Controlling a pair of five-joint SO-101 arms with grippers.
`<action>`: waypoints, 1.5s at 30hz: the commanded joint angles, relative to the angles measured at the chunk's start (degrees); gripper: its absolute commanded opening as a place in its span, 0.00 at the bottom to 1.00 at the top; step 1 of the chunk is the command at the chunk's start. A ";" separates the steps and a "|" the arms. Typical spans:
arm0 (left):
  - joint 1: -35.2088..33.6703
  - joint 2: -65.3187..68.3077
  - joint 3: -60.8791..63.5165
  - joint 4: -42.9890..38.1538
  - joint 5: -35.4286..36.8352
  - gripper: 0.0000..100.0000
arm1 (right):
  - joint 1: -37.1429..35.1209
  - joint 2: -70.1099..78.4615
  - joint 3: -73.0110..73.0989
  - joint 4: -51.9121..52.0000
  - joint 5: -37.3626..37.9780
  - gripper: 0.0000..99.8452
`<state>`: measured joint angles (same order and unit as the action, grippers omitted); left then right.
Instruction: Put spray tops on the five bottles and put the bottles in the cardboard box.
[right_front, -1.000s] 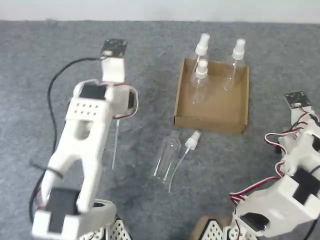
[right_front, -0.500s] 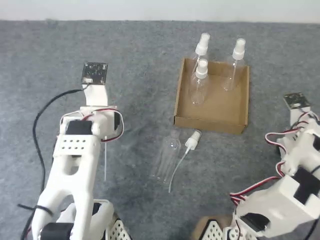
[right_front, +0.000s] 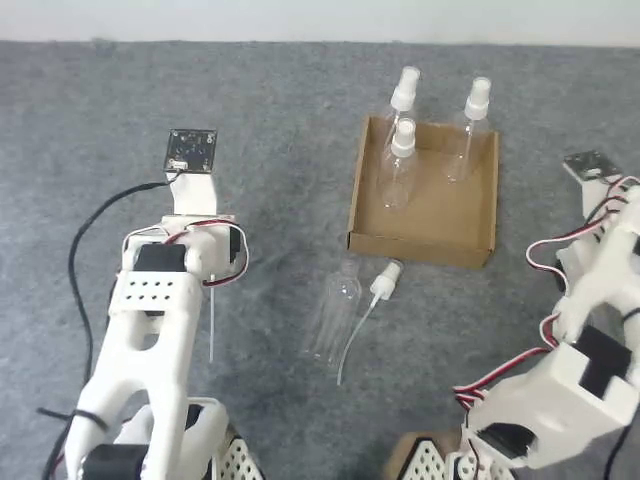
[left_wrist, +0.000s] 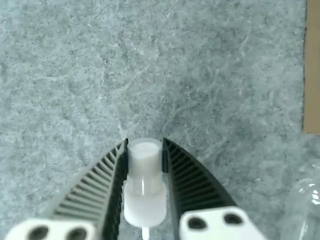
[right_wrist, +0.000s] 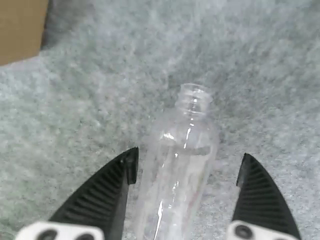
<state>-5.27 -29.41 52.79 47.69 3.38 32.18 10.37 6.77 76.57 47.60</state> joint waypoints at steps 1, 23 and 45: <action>-0.35 -2.29 -0.31 -1.58 -0.26 0.01 | -0.66 -0.22 -3.25 1.01 0.79 0.26; -0.35 -2.46 1.19 -3.25 -0.26 0.01 | -0.66 5.23 -1.93 -3.47 3.60 0.01; -8.26 -11.87 -31.78 21.01 -0.09 0.01 | -51.47 -52.18 11.87 -0.75 -28.22 0.01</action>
<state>-13.01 -33.10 31.60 60.44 3.38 -2.46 -32.62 13.19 80.09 24.31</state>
